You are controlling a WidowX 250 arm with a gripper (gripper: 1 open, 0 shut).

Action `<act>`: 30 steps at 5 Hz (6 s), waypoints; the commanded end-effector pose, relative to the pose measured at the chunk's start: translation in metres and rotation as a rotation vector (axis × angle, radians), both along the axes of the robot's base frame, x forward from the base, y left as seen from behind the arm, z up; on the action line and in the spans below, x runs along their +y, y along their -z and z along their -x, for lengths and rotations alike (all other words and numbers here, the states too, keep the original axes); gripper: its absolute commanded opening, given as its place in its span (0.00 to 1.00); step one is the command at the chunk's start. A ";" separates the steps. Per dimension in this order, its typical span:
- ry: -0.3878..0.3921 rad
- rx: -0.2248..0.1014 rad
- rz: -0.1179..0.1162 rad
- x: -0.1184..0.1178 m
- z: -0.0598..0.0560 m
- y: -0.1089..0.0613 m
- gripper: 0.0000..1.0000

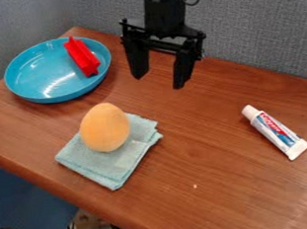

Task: Put the red object on the blue plate

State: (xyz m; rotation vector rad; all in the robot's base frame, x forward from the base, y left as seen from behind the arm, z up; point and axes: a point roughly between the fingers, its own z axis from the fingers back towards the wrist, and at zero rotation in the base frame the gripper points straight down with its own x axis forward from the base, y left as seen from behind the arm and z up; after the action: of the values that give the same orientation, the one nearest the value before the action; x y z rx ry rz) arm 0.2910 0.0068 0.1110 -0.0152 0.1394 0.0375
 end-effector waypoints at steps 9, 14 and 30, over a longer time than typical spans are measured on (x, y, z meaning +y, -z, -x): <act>-0.749 -0.156 0.055 0.201 -0.064 0.002 1.00; -0.820 -0.180 0.060 0.193 -0.085 0.010 1.00; -0.837 -0.285 0.104 0.162 -0.106 -0.044 0.00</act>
State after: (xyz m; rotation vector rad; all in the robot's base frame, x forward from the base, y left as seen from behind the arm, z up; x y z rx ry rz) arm 0.3947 0.1702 0.1025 -0.1745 -0.0256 0.8679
